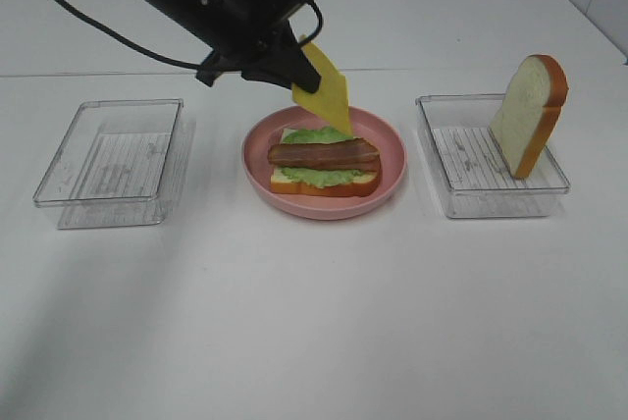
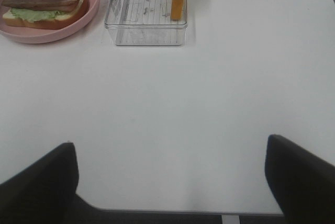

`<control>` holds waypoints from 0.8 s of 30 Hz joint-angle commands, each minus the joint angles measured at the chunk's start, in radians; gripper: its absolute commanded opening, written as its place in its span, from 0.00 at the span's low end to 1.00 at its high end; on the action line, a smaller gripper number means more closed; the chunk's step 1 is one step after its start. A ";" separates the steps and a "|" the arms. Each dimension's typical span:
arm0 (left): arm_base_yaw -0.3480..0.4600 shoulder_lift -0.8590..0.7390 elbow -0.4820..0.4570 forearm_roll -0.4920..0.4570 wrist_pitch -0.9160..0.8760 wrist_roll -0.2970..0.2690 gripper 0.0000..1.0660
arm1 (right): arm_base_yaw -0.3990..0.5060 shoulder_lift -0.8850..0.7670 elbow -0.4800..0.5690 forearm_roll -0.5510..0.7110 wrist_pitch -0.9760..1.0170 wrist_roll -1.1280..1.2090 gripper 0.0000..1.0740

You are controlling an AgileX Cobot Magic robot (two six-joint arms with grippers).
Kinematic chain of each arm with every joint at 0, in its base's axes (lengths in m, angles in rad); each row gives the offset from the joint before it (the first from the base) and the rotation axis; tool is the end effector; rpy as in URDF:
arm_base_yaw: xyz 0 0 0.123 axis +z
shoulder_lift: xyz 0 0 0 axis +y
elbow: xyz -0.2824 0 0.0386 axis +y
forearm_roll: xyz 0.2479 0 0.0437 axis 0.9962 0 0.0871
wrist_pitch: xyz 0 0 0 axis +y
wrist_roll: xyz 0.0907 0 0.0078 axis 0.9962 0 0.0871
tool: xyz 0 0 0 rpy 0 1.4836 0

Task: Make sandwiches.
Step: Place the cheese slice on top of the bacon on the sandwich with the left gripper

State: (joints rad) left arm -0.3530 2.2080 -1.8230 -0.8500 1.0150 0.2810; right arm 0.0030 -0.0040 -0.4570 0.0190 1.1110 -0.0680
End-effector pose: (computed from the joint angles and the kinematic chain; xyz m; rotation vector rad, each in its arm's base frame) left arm 0.4266 -0.2191 0.2115 0.3524 2.6893 -1.1189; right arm -0.0031 0.0015 0.2612 -0.0767 2.1321 -0.0151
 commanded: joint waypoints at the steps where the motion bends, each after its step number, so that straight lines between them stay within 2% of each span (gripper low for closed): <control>1: -0.043 0.096 -0.094 -0.040 -0.010 0.020 0.00 | -0.002 -0.028 0.003 0.002 -0.008 -0.007 0.88; 2: -0.043 0.096 -0.094 -0.040 -0.010 0.020 0.00 | -0.002 -0.028 0.003 0.002 -0.008 -0.007 0.88; 3: -0.057 0.137 -0.156 -0.040 -0.009 0.019 0.00 | -0.002 -0.028 0.003 0.002 -0.008 -0.007 0.88; 5: -0.064 0.157 -0.184 -0.039 -0.009 0.012 0.00 | -0.002 -0.028 0.003 0.002 -0.008 -0.007 0.88; 6: -0.068 0.192 -0.234 -0.035 -0.005 -0.014 0.00 | -0.002 -0.028 0.003 0.002 -0.008 -0.007 0.88; 7: -0.068 0.192 -0.234 -0.035 -0.005 -0.014 0.00 | -0.002 -0.028 0.003 0.002 -0.008 -0.007 0.88; 8: -0.071 0.220 -0.275 -0.031 0.001 -0.041 0.00 | -0.002 -0.028 0.003 0.002 -0.008 -0.007 0.88; 11: -0.071 0.248 -0.313 -0.004 0.019 -0.071 0.00 | -0.002 -0.028 0.003 0.002 -0.008 -0.007 0.88; 15: -0.071 0.252 -0.317 0.040 0.032 -0.100 0.00 | -0.002 -0.028 0.003 0.002 -0.008 -0.007 0.88; 17: -0.071 0.252 -0.317 0.116 0.066 -0.124 0.00 | -0.002 -0.028 0.003 0.002 -0.008 -0.007 0.88; 18: -0.071 0.252 -0.317 0.116 0.066 -0.124 0.00 | -0.002 -0.028 0.003 0.002 -0.008 -0.007 0.88; 19: -0.071 0.252 -0.317 0.166 0.095 -0.143 0.00 | -0.002 -0.028 0.003 0.002 -0.008 -0.007 0.88; 20: -0.071 0.252 -0.317 0.166 0.095 -0.143 0.00 | -0.002 -0.028 0.003 0.002 -0.008 -0.007 0.88; 21: -0.071 0.253 -0.317 0.206 0.102 -0.163 0.00 | -0.002 -0.028 0.003 0.002 -0.008 -0.007 0.88; 24: -0.071 0.258 -0.317 0.220 0.100 -0.167 0.00 | -0.002 -0.028 0.003 0.002 -0.008 -0.007 0.88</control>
State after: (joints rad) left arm -0.4210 2.4620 -2.1360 -0.6420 1.1040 0.1260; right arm 0.0030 -0.0040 -0.4570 0.0190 1.1110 -0.0680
